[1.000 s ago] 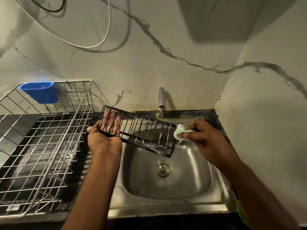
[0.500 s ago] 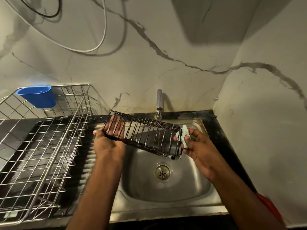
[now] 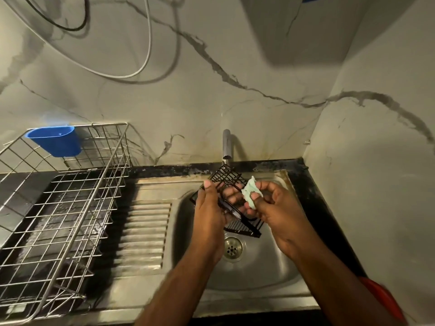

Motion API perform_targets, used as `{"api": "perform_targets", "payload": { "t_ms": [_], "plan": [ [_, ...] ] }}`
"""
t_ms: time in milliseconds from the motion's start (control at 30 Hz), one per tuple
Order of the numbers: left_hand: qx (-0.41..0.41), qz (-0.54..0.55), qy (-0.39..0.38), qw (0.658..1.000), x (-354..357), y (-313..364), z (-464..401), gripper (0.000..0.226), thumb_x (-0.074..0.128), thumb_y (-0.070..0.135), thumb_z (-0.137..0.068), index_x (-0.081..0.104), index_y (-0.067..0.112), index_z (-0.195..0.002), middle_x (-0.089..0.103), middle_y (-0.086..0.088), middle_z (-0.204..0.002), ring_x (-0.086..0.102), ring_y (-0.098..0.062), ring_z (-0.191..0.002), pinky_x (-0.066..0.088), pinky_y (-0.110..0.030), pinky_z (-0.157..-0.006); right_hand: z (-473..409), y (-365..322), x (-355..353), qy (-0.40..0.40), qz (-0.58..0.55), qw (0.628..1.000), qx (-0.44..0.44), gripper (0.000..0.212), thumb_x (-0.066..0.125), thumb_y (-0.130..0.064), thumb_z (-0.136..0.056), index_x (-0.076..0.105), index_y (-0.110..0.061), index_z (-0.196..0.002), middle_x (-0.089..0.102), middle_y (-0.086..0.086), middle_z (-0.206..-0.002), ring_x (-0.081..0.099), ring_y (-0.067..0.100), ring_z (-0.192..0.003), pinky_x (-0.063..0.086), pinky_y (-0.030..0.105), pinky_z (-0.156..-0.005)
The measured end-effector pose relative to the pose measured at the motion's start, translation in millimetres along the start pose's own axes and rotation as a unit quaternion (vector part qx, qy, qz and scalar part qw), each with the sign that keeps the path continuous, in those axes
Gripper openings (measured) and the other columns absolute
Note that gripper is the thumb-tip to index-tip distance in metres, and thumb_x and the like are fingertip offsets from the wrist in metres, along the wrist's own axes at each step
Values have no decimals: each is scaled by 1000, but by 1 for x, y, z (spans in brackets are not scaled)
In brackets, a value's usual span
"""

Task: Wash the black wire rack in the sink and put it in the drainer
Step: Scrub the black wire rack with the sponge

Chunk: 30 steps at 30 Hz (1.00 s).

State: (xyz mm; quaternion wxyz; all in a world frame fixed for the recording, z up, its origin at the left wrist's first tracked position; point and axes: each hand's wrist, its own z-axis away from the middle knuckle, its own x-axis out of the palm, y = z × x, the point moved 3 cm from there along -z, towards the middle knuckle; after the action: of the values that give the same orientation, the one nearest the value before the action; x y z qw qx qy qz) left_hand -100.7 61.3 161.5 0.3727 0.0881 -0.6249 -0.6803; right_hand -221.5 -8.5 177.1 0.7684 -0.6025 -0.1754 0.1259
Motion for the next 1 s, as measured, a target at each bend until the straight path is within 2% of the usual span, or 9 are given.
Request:
{"api": "perform_targets", "payload": {
  "t_ms": [67, 167, 267, 367, 567, 733, 767, 867, 1000],
  "plan": [
    [49, -29, 50, 997, -1, -2, -4, 45, 33, 41, -110, 61, 6, -118, 78, -15, -103, 75, -35, -95, 62, -45, -76, 3, -3, -1, -34, 55, 998, -20, 18, 59, -2, -96, 63, -13, -109, 76, 7, -95, 75, 21, -80, 57, 24, -63],
    [86, -40, 68, 993, -7, -1, -12, 41, 38, 38, -110, 61, 4, -113, 77, -17, -101, 75, -37, -93, 60, -51, -83, 6, -8, -6, -60, 211, 974, -48, 19, 61, -7, -96, 63, -24, -105, 74, 1, -96, 75, 16, -74, 59, 24, -60],
    [71, -19, 63, 995, -9, -1, -13, 37, 39, 33, -110, 61, 4, -109, 77, -13, -93, 75, -35, -88, 60, -45, -78, 3, -20, -18, 1, 404, 902, -150, 25, 64, -15, -95, 68, -31, -114, 68, -11, -104, 70, 4, -81, 59, 19, -68],
    [84, -48, 49, 994, -8, -5, -8, 39, 41, 35, -109, 64, 3, -113, 77, -18, -100, 74, -41, -95, 59, -54, -86, 0, -35, -23, 46, 437, 855, -276, 29, 66, -12, -93, 71, -29, -116, 68, -14, -107, 66, 2, -92, 52, 13, -84],
    [153, -98, 33, 983, 1, 4, 2, 46, 42, 43, -107, 68, 4, -107, 75, -22, -89, 72, -46, -85, 62, -56, -75, -2, -27, 1, -45, 515, 766, -382, 34, 55, -22, -96, 68, -22, -127, 63, -3, -132, 55, 14, -119, 23, 1, -100],
    [188, -159, 49, 968, 2, 9, 1, 43, 43, 45, -107, 69, 12, -100, 75, -14, -85, 75, -34, -79, 63, -55, -68, 2, -33, 3, 15, 442, 792, -422, 33, 68, 1, -87, 71, -13, -117, 69, 3, -118, 63, 18, -109, 35, 8, -98],
    [197, -164, 56, 965, 2, 11, 1, 42, 43, 45, -107, 69, 12, -98, 75, -12, -84, 75, -31, -78, 63, -54, -67, 4, -34, 5, 19, 451, 786, -421, 38, 68, 0, -87, 68, -13, -123, 68, 3, -117, 62, 17, -107, 37, 8, -97],
    [243, -201, 80, 945, 5, 21, 5, 42, 42, 42, -106, 67, 12, -92, 73, -5, -77, 72, -21, -70, 62, -42, -64, 9, -31, 9, 30, 530, 733, -426, 56, 68, -1, -86, 54, -8, -140, 64, 8, -114, 58, 20, -99, 51, 27, -82],
    [272, -222, 76, 933, 12, 29, 14, 37, 43, 36, -108, 63, 13, -87, 69, 0, -66, 68, -16, -56, 60, -38, -54, 13, -30, 6, 45, 489, 757, -431, 41, 40, -15, -98, 60, -12, -133, 54, -3, -110, 42, 5, -100, 37, 10, -84]
  ]
}}
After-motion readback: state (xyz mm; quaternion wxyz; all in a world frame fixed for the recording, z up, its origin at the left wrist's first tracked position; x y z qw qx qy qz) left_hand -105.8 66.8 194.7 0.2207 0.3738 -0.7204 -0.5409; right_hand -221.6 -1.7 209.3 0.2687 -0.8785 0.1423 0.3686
